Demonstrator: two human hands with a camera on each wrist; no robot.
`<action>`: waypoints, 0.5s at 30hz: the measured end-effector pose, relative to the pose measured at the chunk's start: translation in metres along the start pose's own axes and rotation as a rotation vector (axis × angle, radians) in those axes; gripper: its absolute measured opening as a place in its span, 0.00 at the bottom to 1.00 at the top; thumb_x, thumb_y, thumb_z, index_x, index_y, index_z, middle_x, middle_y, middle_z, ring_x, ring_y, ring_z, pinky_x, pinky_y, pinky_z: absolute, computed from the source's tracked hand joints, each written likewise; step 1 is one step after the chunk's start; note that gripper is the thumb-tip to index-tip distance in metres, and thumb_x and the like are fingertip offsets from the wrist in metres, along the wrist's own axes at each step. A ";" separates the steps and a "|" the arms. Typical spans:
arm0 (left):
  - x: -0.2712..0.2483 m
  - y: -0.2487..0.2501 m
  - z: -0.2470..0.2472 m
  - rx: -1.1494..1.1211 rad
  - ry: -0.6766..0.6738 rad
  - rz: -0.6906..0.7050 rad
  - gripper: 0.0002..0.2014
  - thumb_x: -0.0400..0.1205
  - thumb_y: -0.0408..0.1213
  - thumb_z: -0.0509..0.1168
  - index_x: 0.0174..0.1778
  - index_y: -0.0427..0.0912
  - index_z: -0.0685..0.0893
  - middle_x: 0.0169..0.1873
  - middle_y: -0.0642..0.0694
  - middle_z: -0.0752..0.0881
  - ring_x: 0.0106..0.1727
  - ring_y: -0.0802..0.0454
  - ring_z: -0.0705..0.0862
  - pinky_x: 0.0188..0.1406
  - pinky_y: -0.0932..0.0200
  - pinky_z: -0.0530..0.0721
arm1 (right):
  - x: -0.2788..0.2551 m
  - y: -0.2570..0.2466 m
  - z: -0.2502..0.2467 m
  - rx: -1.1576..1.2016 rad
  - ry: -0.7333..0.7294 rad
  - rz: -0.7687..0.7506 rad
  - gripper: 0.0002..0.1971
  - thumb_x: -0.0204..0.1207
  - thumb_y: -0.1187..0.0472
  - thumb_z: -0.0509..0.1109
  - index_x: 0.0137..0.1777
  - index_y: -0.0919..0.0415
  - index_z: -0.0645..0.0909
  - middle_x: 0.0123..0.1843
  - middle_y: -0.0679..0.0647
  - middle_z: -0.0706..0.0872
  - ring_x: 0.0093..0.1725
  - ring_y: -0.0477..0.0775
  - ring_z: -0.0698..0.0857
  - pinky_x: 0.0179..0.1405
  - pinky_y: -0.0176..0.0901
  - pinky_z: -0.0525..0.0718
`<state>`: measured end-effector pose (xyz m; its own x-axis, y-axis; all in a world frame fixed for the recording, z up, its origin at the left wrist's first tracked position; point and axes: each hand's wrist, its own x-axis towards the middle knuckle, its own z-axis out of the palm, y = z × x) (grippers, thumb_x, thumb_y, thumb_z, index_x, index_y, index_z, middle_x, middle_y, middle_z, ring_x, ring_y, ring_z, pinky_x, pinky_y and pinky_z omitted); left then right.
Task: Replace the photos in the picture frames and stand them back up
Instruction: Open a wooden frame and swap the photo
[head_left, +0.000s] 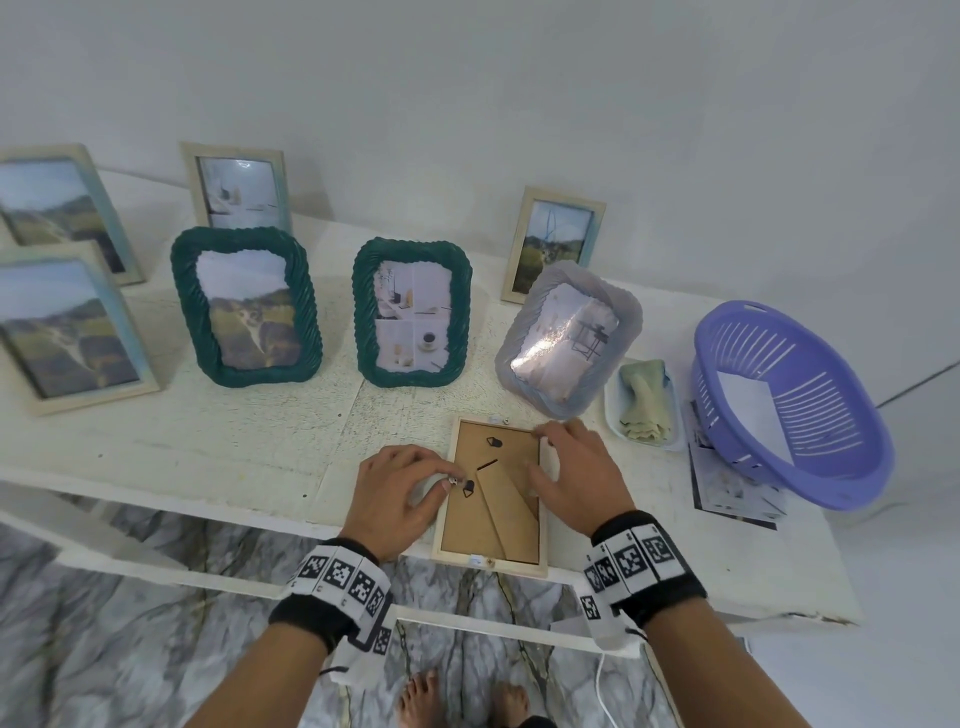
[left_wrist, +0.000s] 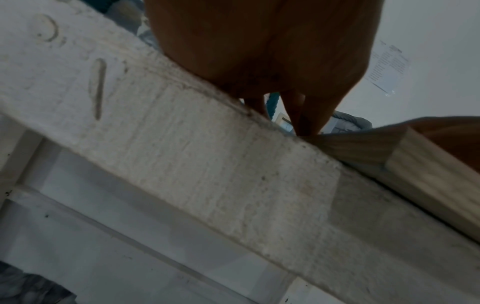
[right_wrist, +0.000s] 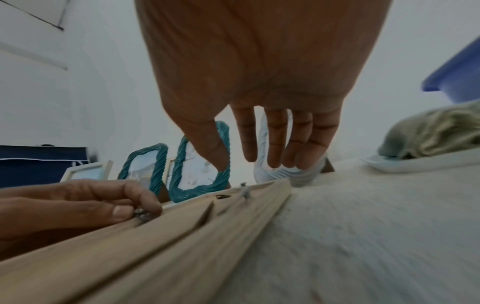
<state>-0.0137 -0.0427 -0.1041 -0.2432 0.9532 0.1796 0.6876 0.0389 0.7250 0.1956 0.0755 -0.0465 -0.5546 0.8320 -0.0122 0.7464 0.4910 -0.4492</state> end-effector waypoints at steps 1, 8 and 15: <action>0.000 0.000 0.000 -0.001 0.003 0.003 0.14 0.80 0.59 0.55 0.51 0.70 0.86 0.48 0.69 0.82 0.57 0.62 0.75 0.55 0.55 0.65 | 0.006 -0.005 -0.001 -0.017 0.004 -0.019 0.21 0.79 0.50 0.66 0.71 0.53 0.75 0.63 0.52 0.76 0.62 0.55 0.74 0.58 0.49 0.79; 0.000 -0.002 0.000 -0.011 0.009 0.012 0.14 0.79 0.59 0.56 0.51 0.70 0.86 0.48 0.70 0.82 0.57 0.63 0.75 0.55 0.57 0.63 | 0.048 -0.022 0.009 -0.171 -0.197 -0.109 0.24 0.81 0.59 0.61 0.78 0.52 0.70 0.65 0.61 0.74 0.67 0.62 0.71 0.64 0.51 0.74; 0.001 -0.005 0.001 -0.003 0.013 0.008 0.13 0.79 0.58 0.57 0.52 0.70 0.86 0.49 0.70 0.82 0.58 0.63 0.75 0.55 0.56 0.64 | 0.059 -0.011 0.011 -0.159 -0.213 -0.181 0.21 0.81 0.63 0.61 0.73 0.54 0.76 0.59 0.59 0.77 0.60 0.60 0.74 0.54 0.45 0.71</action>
<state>-0.0165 -0.0420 -0.1089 -0.2467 0.9495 0.1940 0.6874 0.0303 0.7257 0.1502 0.1162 -0.0522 -0.7353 0.6633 -0.1390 0.6678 0.6741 -0.3158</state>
